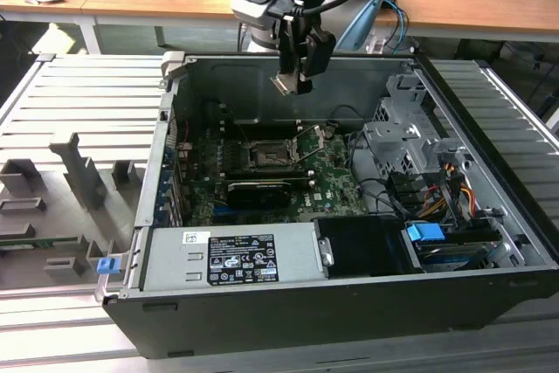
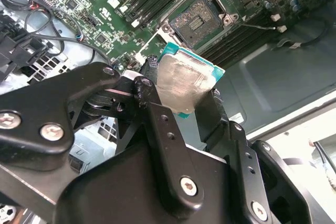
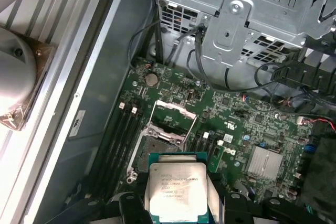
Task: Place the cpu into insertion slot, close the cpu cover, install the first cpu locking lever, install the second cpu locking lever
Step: 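Place the cpu into insertion slot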
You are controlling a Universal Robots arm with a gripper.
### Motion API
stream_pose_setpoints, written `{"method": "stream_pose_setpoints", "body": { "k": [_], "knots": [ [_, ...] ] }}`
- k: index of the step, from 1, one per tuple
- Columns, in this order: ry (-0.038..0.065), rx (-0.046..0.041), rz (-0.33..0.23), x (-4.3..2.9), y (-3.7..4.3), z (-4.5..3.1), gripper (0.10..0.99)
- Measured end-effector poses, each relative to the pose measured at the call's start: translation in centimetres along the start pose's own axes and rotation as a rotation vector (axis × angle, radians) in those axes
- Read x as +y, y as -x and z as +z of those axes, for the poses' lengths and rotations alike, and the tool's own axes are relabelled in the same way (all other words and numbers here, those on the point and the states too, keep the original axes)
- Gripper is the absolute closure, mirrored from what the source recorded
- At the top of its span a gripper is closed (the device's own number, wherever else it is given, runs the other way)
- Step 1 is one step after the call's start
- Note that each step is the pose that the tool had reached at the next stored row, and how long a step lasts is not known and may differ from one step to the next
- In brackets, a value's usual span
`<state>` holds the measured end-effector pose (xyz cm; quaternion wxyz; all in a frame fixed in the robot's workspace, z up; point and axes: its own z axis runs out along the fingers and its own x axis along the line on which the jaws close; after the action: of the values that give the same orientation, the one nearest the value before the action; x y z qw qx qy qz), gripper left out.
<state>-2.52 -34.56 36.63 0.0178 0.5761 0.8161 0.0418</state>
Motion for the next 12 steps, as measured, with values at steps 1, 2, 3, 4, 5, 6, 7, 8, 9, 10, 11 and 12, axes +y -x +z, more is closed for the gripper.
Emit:
{"method": "stream_pose_setpoints", "body": {
  "k": [1, 2, 3, 4, 5, 6, 7, 8, 9, 10, 11, 12],
  "knots": [
    [0.0, -0.0003, 0.003, 0.0, 0.0, 0.01, 0.557],
    [0.0, -0.0005, 0.006, 0.0, 0.0, 0.01, 0.557],
    [0.0, -0.0008, 0.009, 0.0, 0.0, 0.01, 0.557],
    [0.0, -0.001, 0.013, 0.0, 0.0, 0.02, 0.557],
    [0.0, -0.0013, 0.016, 0.0, 0.0, 0.02, 0.557],
    [0.0, -0.0017, 0.02, 0.0, 0.0, 0.03, 0.557],
    [0.0, -0.002, 0.022, 0.0, 0.0, 0.03, 0.557],
    [0.001, -0.0025, 0.028, 0.0, 0.0, 0.04, 0.557],
    [0.001, -0.0027, 0.031, 0.0, 0.0, 0.05, 0.557],
    [0.001, -0.003, 0.034, -0.01, 0.0, 0.05, 0.557],
    [0.001, -0.0034, 0.038, -0.01, 0.0, 0.06, 0.557],
    [0.001, -0.0038, 0.043, -0.01, 0.0, 0.07, 0.557]
  ]
}}
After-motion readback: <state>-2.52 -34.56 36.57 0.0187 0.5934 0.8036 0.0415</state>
